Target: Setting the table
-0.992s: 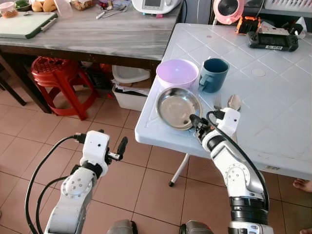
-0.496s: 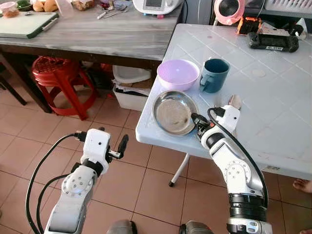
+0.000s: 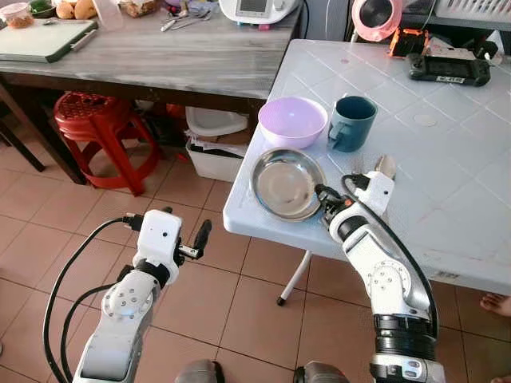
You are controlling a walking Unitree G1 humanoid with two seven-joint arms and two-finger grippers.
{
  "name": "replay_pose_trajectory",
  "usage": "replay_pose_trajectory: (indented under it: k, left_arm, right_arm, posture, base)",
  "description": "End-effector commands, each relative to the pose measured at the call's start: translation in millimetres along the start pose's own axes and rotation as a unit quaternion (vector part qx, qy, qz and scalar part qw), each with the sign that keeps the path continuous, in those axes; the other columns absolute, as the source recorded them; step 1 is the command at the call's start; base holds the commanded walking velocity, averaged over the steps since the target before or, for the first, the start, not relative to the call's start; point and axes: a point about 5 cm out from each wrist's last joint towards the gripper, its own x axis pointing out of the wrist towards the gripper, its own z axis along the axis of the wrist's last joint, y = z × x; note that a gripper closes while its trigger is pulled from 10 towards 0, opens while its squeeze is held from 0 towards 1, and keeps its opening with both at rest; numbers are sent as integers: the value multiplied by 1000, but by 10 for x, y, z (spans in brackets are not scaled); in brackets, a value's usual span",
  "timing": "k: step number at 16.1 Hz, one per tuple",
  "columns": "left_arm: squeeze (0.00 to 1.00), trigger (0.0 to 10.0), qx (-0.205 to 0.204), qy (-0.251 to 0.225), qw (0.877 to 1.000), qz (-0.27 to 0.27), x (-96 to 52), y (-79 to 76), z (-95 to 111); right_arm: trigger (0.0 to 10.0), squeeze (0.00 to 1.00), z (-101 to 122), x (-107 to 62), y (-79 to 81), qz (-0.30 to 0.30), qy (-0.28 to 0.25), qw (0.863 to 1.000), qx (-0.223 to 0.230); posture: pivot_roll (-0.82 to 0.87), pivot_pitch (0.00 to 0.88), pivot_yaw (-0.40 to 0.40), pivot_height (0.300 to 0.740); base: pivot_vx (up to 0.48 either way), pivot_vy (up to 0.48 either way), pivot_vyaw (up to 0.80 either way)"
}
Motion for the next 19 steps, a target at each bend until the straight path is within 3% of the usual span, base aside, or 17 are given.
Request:
replay_pose_trajectory:
  k: [1, 5, 6, 7, 8, 11, 15, 19]
  left_arm:
    - [0, 10000, 11, -2, 1000, -3, -5, 22, 2]
    - [0, 10000, -5, -7, 1000, 21, 52, 43, 30]
    - [0, 10000, -13, -7, 1000, 23, 76, 39, 32]
    - [0, 10000, -17, -11, 999, 24, 103, 36, 39]
    - [0, 10000, -17, -15, 999, 29, 124, 45, 52]
    - [0, 10000, -24, -17, 999, 43, 170, 49, 46]
    - [0, 10000, -33, -28, 998, 45, 253, 27, 66]
    - [0, 10000, -35, -33, 998, 37, 309, -4, 78]
  right_arm:
    - [0, 0, -189, -47, -192, -61, 41, 997, 25]
    - [0, 0, -193, -134, -19, -45, 10, 997, 63]
    - [941, 0, -204, -143, 13, -36, 5, 997, 71]
    - [3608, 0, -212, -161, 18, -40, -1, 995, 87]
    - [10000, 0, -213, -197, 19, -42, -5, 995, 87]
    - [10000, 0, -208, -302, -29, -56, -14, 993, 102]
    - [10000, 0, -81, -355, -24, -29, -48, 996, 65]
    - [10000, 0, -58, -419, -95, -40, -58, 995, 66]
  posture:
    - [32, 68, 69, 740]
    - [19, 43, 60, 740]
    - [15, 35, 57, 740]
    - [14, 28, 53, 740]
    - [10, 22, 51, 740]
    - [-9, 4, 47, 740]
    - [-34, 0, 57, 740]
    - [-48, 0, 58, 740]
  base:
    - [0, 0, 0]
    - [0, 0, 0]
    - [0, 0, 0]
    - [0, 0, 0]
    - [0, 0, 0]
    - [0, 0, 0]
    - [0, 0, 0]
    - [0, 363, 0]
